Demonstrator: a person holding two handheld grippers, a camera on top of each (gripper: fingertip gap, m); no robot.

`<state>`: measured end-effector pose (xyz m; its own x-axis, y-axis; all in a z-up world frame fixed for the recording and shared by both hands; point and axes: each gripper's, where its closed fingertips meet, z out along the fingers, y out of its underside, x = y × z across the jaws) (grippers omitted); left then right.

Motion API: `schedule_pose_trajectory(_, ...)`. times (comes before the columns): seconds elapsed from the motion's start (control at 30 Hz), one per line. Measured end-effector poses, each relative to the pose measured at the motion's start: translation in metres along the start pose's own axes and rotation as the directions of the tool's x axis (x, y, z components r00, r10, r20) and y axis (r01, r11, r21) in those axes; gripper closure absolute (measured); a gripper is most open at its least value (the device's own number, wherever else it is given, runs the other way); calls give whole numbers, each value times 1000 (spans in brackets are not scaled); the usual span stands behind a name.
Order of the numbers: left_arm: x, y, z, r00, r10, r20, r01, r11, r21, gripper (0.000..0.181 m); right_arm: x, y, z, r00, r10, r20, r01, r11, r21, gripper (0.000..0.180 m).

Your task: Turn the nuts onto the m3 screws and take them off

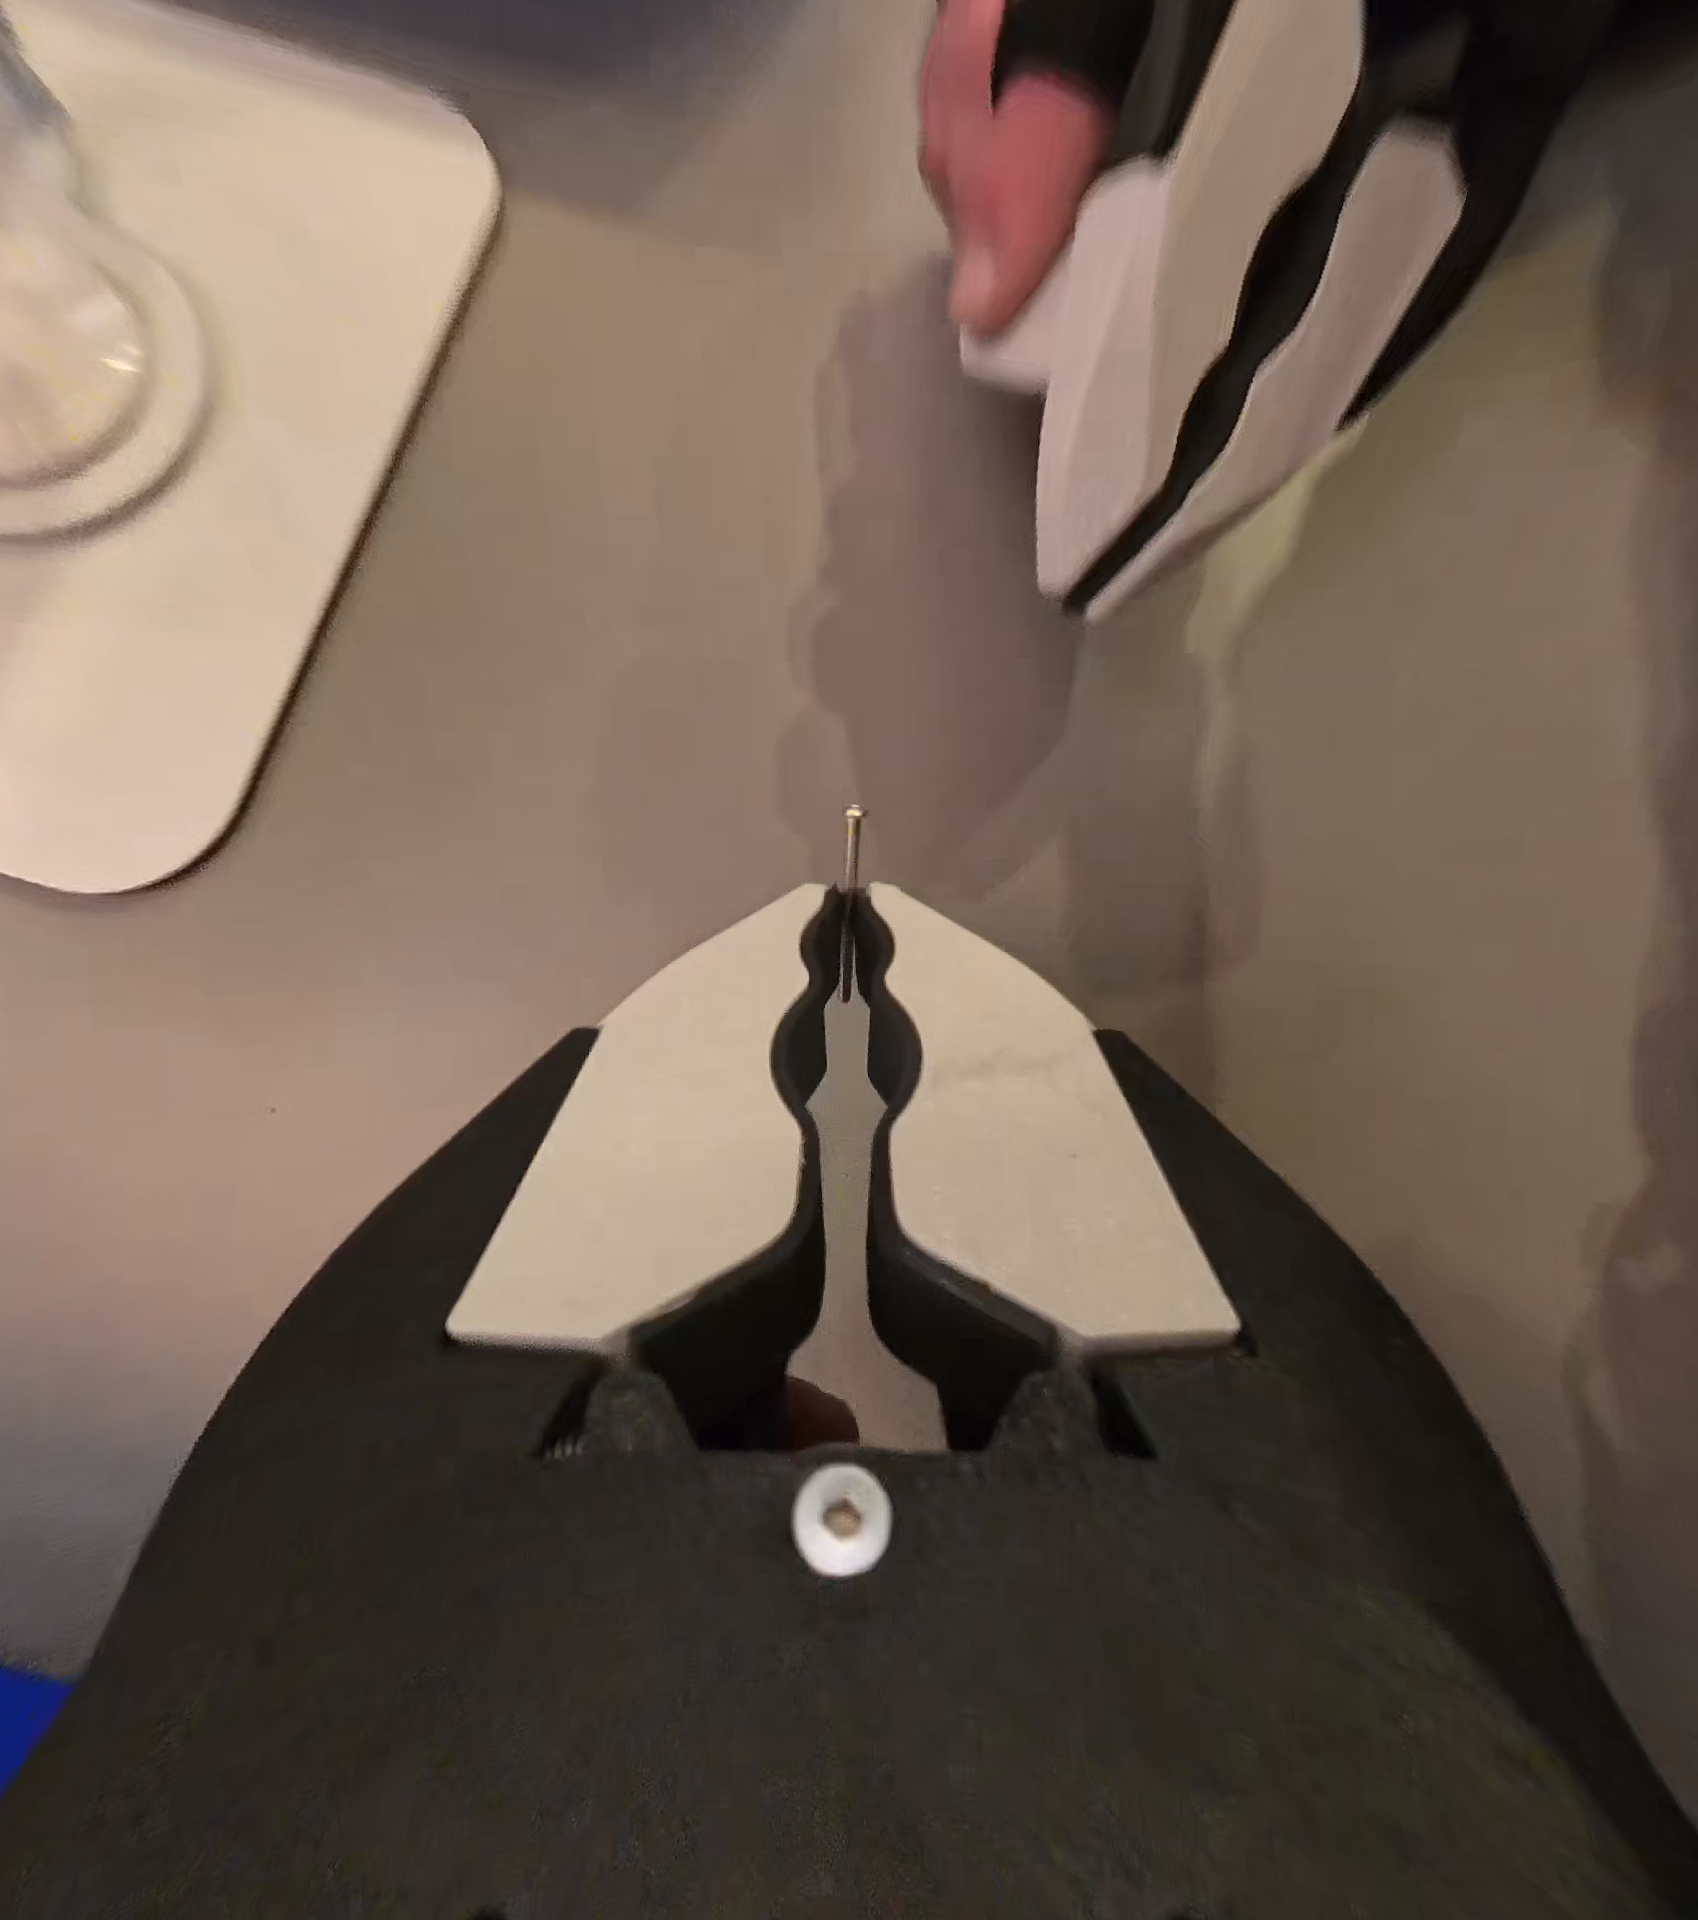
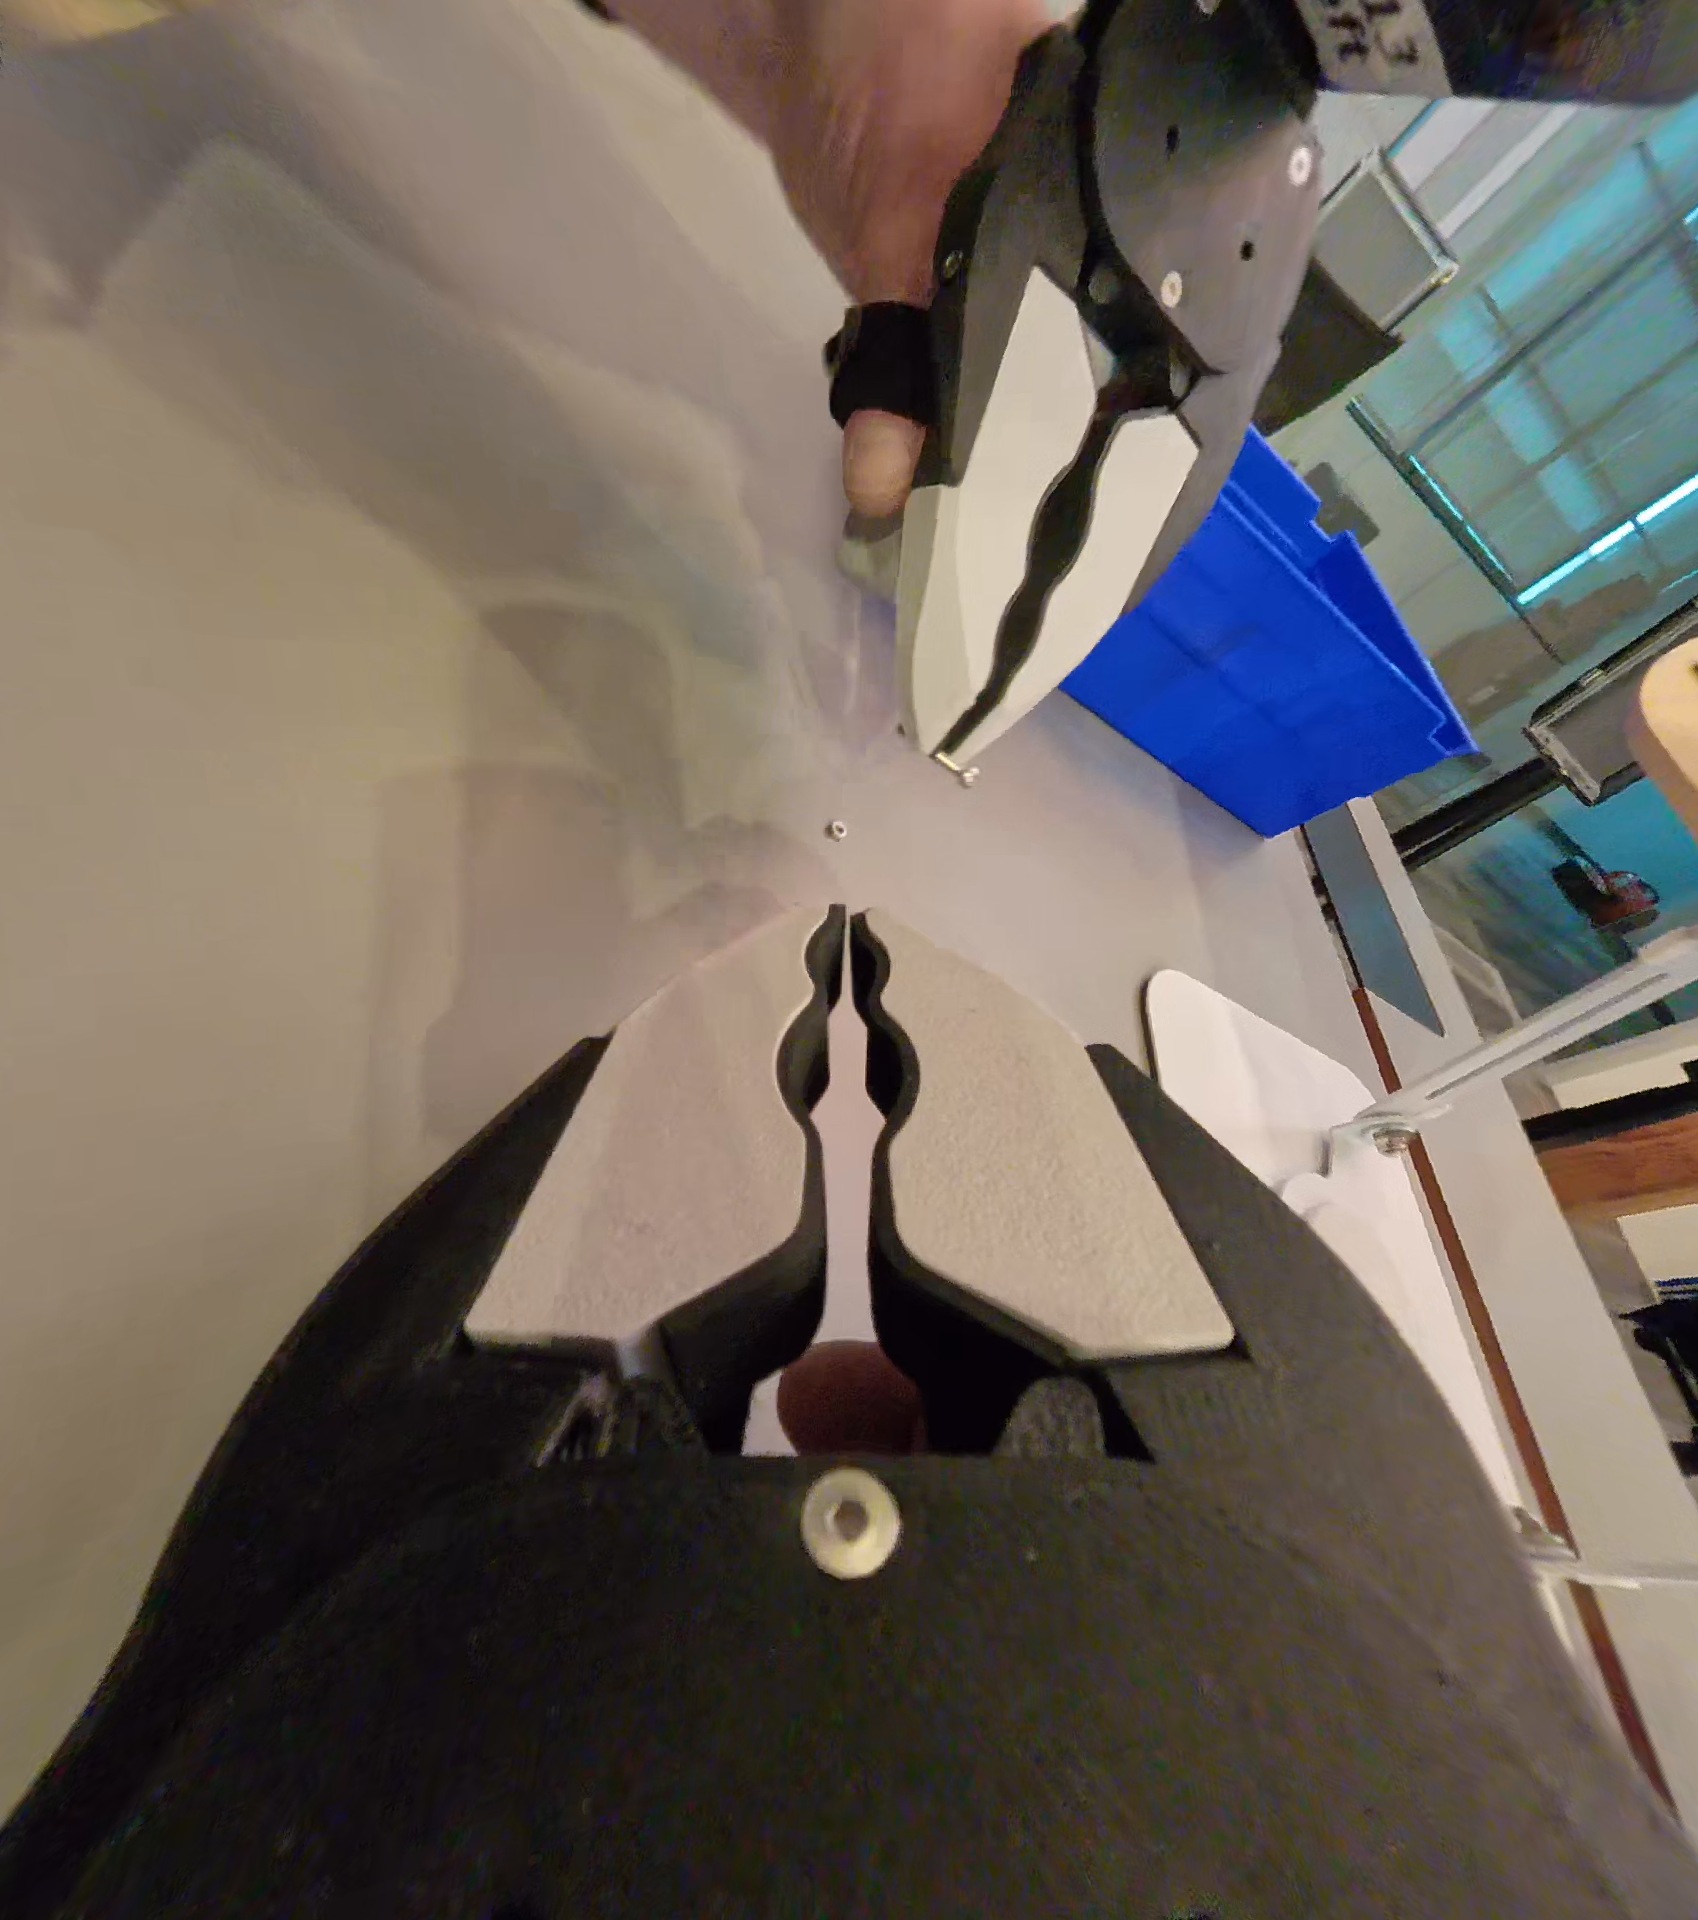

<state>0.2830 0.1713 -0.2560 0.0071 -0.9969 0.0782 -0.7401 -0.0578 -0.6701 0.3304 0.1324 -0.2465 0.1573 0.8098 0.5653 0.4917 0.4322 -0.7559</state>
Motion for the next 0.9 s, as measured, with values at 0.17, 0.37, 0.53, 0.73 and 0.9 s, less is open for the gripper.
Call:
schedule_pose_trajectory(0.17, 0, -35, -16, 997, -69, -37, 76, 954, 289, 179, 21, -13, 8, 979, 202, -25, -200, 978, 61, 170)
schedule_pose_trajectory(0.37, 9, -76, -38, 989, -73, -126, 132, 815, 564, 180, 49, -30, 14, 820, 565, 88, -570, 792, 219, 167)
schedule_pose_trajectory(0.53, 6, -92, -52, 979, -106, -173, 197, 700, 687, 179, 69, -50, 13, 721, 667, 188, -686, 650, 328, 169)
schedule_pose_trajectory(0.73, 6, -98, -59, 974, -111, -197, 222, 634, 741, 179, 74, -59, 13, 690, 679, 250, -717, 598, 359, 168)
schedule_pose_trajectory(0.9, 10, -99, -53, 970, -111, -218, 238, 631, 738, 179, 76, -64, 12, 676, 680, 283, -730, 571, 375, 176)
